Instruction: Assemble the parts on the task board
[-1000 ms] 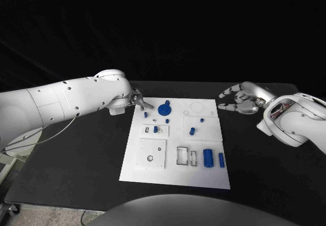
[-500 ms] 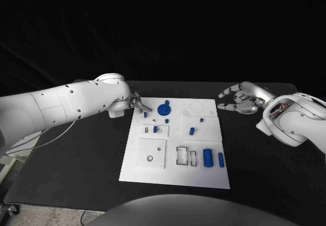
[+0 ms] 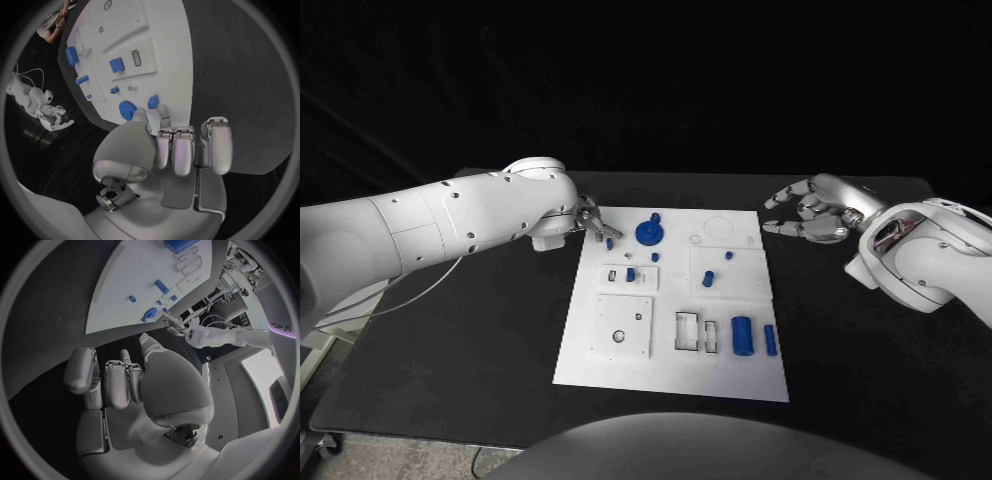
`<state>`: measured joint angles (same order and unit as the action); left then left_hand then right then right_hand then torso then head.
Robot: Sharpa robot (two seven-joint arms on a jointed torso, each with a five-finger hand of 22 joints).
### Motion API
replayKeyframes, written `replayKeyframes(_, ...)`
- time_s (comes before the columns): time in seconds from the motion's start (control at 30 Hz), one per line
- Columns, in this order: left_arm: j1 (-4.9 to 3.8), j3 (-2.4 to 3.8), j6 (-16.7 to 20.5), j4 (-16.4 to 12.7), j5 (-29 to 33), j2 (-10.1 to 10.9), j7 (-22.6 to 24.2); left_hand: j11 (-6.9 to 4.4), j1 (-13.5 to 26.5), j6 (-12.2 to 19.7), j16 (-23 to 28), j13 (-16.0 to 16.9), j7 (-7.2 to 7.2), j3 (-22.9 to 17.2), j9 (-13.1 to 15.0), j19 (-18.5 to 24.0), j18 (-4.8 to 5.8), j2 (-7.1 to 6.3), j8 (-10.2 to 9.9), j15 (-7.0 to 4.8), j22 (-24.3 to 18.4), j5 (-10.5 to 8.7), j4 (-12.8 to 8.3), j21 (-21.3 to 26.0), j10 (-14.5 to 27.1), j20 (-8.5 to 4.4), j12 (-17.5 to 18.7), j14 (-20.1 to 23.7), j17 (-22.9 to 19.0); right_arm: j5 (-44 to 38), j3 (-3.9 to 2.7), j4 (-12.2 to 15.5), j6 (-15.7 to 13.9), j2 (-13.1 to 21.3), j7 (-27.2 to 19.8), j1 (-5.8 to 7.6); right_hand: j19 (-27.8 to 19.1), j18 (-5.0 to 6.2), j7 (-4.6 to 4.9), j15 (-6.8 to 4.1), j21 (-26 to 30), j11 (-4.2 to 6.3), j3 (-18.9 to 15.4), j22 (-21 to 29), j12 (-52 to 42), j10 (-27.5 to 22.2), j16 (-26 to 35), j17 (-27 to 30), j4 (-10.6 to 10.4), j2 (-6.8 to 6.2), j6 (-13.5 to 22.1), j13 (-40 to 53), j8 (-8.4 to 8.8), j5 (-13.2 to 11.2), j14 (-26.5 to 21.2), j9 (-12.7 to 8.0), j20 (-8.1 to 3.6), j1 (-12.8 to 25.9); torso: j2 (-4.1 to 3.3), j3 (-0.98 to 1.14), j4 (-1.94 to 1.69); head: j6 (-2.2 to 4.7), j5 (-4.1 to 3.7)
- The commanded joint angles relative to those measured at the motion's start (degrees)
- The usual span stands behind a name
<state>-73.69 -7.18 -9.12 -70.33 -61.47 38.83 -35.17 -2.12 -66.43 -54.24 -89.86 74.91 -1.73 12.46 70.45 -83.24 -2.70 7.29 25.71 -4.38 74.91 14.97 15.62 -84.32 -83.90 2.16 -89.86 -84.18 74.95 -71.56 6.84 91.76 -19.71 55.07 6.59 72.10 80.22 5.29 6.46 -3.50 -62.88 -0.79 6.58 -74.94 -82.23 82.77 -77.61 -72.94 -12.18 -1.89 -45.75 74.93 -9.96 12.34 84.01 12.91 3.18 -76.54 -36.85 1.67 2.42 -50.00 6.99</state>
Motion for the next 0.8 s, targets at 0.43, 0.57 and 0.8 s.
replayKeyframes(0.43, 0.18, 0.02, -1.0, 0.1, 0.6, -0.4, 0.9, 0.42, -2.0, 0.5, -0.1, 15.1, -0.11, -0.2, 0.3, 0.4, 0.33, 0.15, -0.9, 0.38, 9.0, 2.72, -0.7, 0.6, -6.1, 0.36, -0.1, -5.8, 15.1, -0.2, -0.01, 0.0, 0.2, 0.0, 0.2, -0.06, -0.5, 0.35, -0.01, 0.29, 0.4, 0.17, -0.1, -5.8, 0.3, -0.4, 0.3, 0.1, 0.1, 0.57, -0.4, 4.7, 0.35, 0.4, 1.8, -0.1, -0.07, 0.1, 0.00, 0.04, 0.04, 0.00, 0.09)
replayKeyframes(0.57, 0.32, 0.02, -1.1, 0.2, 0.6, -0.5, 0.9, 0.39, -2.4, 0.5, -0.1, 15.1, -0.09, -0.3, 0.4, 0.5, 0.31, 0.09, -1.0, 0.37, 8.9, 3.49, -0.9, 0.7, -6.1, 0.36, -0.1, -5.8, 15.1, -0.2, -0.01, 0.0, 0.3, 0.0, 0.3, -0.07, -0.5, 0.35, -0.01, 0.29, 0.4, 0.17, -0.1, -5.8, 0.3, -0.4, 0.3, 0.1, 0.1, 0.57, -0.4, 4.7, 0.35, 0.4, 1.8, -0.1, -0.07, 0.1, 0.01, 0.02, 0.05, 0.00, 0.15)
replayKeyframes(0.8, 0.51, 0.02, -1.3, 0.0, 0.5, -0.6, 0.8, 0.38, -2.8, 0.5, -0.1, 15.1, -0.08, -0.3, 0.4, 0.6, 0.28, 0.01, -1.2, 0.35, 8.9, 4.28, -1.0, 0.8, -6.1, 0.35, -0.1, -5.8, 15.1, -0.2, -0.01, -0.1, 0.4, 0.1, 0.2, -0.08, -0.6, 0.38, 0.00, 0.29, 0.5, 0.17, -0.1, -5.7, 0.4, -0.4, 0.3, 0.2, 0.1, 0.57, -0.5, 4.6, 0.35, 0.5, 1.8, -0.1, -0.08, 0.1, 0.02, 0.03, 0.00, 0.00, 0.17)
